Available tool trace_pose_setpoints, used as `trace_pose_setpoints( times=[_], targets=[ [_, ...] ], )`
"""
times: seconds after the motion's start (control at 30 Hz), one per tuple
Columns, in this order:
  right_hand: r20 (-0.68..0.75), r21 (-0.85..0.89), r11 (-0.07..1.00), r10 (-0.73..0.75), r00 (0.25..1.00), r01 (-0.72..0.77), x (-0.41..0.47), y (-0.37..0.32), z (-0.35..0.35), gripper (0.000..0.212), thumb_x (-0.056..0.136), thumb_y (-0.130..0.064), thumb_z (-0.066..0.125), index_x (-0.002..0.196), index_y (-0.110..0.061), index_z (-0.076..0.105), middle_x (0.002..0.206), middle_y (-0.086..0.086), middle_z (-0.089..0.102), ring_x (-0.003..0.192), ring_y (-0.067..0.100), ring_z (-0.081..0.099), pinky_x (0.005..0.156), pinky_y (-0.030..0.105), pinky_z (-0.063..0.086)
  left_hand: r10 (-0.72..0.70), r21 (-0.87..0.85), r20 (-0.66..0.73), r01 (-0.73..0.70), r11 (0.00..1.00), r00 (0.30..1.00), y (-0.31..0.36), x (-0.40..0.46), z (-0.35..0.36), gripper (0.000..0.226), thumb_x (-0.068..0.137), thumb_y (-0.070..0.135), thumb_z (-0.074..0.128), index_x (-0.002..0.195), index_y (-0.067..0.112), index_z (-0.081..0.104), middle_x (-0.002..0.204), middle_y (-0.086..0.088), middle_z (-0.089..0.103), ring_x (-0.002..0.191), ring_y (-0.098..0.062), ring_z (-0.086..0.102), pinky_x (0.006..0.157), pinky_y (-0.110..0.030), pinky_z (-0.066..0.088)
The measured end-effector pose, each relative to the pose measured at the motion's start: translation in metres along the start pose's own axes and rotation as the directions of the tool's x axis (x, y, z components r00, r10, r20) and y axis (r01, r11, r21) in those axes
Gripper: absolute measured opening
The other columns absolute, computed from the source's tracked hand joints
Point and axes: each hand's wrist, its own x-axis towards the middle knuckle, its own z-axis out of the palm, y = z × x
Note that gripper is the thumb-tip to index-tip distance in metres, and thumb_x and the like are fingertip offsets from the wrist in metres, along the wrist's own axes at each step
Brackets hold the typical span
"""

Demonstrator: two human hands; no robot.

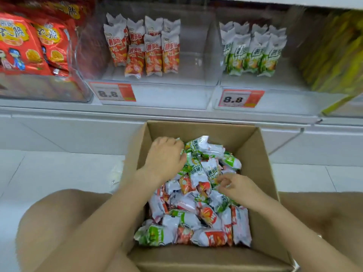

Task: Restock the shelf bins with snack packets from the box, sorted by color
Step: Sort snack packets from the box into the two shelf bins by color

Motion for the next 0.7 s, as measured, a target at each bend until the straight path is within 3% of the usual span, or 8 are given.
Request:
trace_pose_setpoints(
  times=[0.03, 0.1, 0.17, 0.23, 0.3, 0.4, 0.5, 0.7],
  targets=[
    [0.053, -0.004, 0.999, 0.039, 0.998, -0.039, -0.002, 0.015, 0.016, 0.042, 0.091, -0.043, 0.057, 0.128, -0.023, 0.053, 0.106, -0.010, 0.060, 0.095, 0.012, 0.059, 0.081, 0.028, 0.048, -0.032, 0.027, 0.205, 0.027, 0.999, 0.978, 0.009, -0.005, 0.015, 0.038, 0.095, 0.038, 0.036, 0.106, 0.012, 0.061, 0.102, -0.007, 0.063, 0.100, -0.028, 0.057, 0.087, -0.036, 0.040],
    [0.155, -0.029, 0.996, 0.088, 0.984, -0.085, -0.007, 0.035, 0.042, 0.046, 0.088, -0.043, 0.059, 0.127, -0.021, 0.052, 0.115, -0.002, 0.063, 0.099, 0.016, 0.060, 0.083, 0.031, 0.050, -0.082, 0.078, 0.586, 0.044, 0.996, 0.806, 0.024, -0.019, 0.046, 0.027, 0.099, 0.032, 0.040, 0.093, 0.011, 0.056, 0.082, -0.005, 0.054, 0.077, -0.024, 0.054, 0.071, -0.033, 0.042],
    [0.260, -0.111, 0.990, 0.109, 0.959, -0.082, -0.010, 0.046, 0.064, 0.049, 0.086, -0.036, 0.060, 0.131, -0.022, 0.049, 0.122, 0.004, 0.062, 0.108, 0.021, 0.059, 0.087, 0.032, 0.049, -0.091, 0.118, 0.761, 0.001, 0.993, 0.643, 0.034, -0.036, 0.074, 0.023, 0.099, 0.026, 0.042, 0.101, 0.009, 0.056, 0.080, -0.005, 0.051, 0.069, -0.020, 0.050, 0.067, -0.033, 0.039],
    [0.369, -0.190, 0.981, 0.102, 0.924, -0.033, -0.011, 0.050, 0.084, 0.055, 0.086, -0.028, 0.061, 0.138, -0.022, 0.043, 0.131, 0.006, 0.056, 0.117, 0.023, 0.054, 0.090, 0.030, 0.047, -0.109, 0.137, 0.811, -0.006, 0.991, 0.575, 0.040, -0.051, 0.097, 0.024, 0.097, 0.020, 0.044, 0.110, 0.006, 0.058, 0.081, -0.005, 0.051, 0.070, -0.019, 0.051, 0.067, -0.032, 0.039],
    [0.417, -0.242, 0.969, 0.055, 0.907, 0.053, -0.008, 0.051, 0.101, 0.056, 0.087, -0.020, 0.059, 0.140, -0.022, 0.041, 0.136, 0.009, 0.052, 0.121, 0.026, 0.052, 0.092, 0.031, 0.046, -0.096, 0.094, 0.817, 0.033, 0.995, 0.569, 0.045, -0.061, 0.113, 0.027, 0.096, 0.021, 0.045, 0.115, 0.006, 0.058, 0.090, -0.006, 0.056, 0.082, -0.022, 0.055, 0.071, -0.032, 0.042],
    [0.463, -0.337, 0.915, -0.042, 0.885, 0.220, -0.003, 0.051, 0.118, 0.066, 0.089, -0.009, 0.053, 0.148, -0.029, 0.030, 0.137, 0.014, 0.048, 0.121, 0.033, 0.050, 0.095, 0.040, 0.047, -0.049, -0.013, 0.784, 0.096, 0.995, 0.619, 0.050, -0.065, 0.128, 0.044, 0.098, 0.033, 0.043, 0.137, 0.013, 0.044, 0.133, -0.010, 0.052, 0.119, -0.028, 0.051, 0.089, -0.036, 0.043],
    [0.504, -0.437, 0.812, -0.135, 0.853, 0.386, 0.004, 0.045, 0.122, 0.071, 0.094, -0.011, 0.049, 0.153, -0.031, 0.015, 0.137, 0.017, 0.043, 0.124, 0.036, 0.045, 0.091, 0.041, 0.043, -0.045, -0.059, 0.746, 0.134, 0.989, 0.664, 0.053, -0.064, 0.138, 0.046, 0.098, 0.032, 0.042, 0.141, 0.016, 0.038, 0.138, -0.010, 0.048, 0.123, -0.028, 0.048, 0.093, -0.037, 0.043],
    [0.475, -0.410, 0.789, -0.244, 0.846, 0.458, 0.014, 0.047, 0.133, 0.054, 0.095, -0.035, 0.051, 0.139, -0.008, 0.033, 0.123, 0.020, 0.053, 0.111, 0.036, 0.052, 0.084, 0.042, 0.044, -0.071, -0.127, 0.757, 0.252, 0.959, 0.650, 0.057, -0.066, 0.152, 0.046, 0.093, 0.025, 0.050, 0.138, 0.017, 0.046, 0.138, -0.008, 0.050, 0.124, -0.025, 0.049, 0.099, -0.033, 0.043]
  ],
)
